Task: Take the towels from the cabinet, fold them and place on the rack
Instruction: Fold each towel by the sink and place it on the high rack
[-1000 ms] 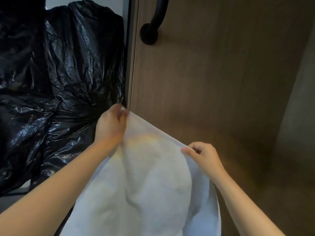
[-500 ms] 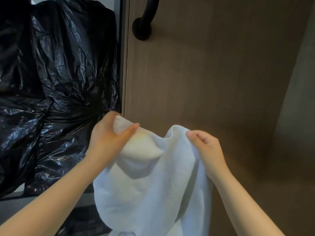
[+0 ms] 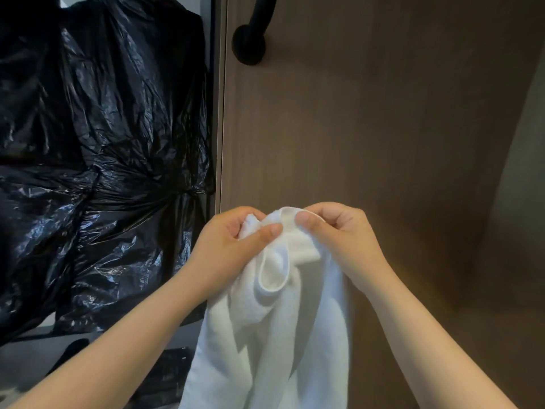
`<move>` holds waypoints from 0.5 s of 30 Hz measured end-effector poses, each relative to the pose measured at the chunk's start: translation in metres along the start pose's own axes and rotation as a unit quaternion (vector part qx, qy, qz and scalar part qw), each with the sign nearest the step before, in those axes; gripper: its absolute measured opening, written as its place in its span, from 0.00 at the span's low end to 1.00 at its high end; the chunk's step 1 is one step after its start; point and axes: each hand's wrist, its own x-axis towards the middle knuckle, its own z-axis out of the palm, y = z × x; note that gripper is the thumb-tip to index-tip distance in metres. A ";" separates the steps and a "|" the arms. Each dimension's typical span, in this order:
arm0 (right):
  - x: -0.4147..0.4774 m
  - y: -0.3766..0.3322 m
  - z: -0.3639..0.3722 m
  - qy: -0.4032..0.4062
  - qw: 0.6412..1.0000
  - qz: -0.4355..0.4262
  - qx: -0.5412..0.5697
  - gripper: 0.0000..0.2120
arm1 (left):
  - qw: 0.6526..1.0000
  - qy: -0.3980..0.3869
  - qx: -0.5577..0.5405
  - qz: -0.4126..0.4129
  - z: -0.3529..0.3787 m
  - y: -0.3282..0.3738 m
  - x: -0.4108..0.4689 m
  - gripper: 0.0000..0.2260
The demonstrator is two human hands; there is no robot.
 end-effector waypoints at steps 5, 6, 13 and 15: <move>-0.015 0.022 -0.005 -0.009 0.997 0.002 -0.074 0.06 | 0.997 0.059 0.038 0.022 -0.003 0.002 0.000 0.07; -0.019 0.027 -0.006 -0.007 0.995 0.007 -0.097 0.07 | 0.996 0.073 0.046 0.028 -0.004 0.002 0.001 0.07; -0.034 0.053 -0.016 0.051 0.978 0.021 -0.200 0.09 | 0.987 0.134 0.088 0.026 -0.017 0.002 0.007 0.04; -0.037 0.057 -0.022 0.057 0.971 0.020 -0.233 0.08 | 0.985 0.152 0.079 0.010 -0.021 0.001 0.009 0.05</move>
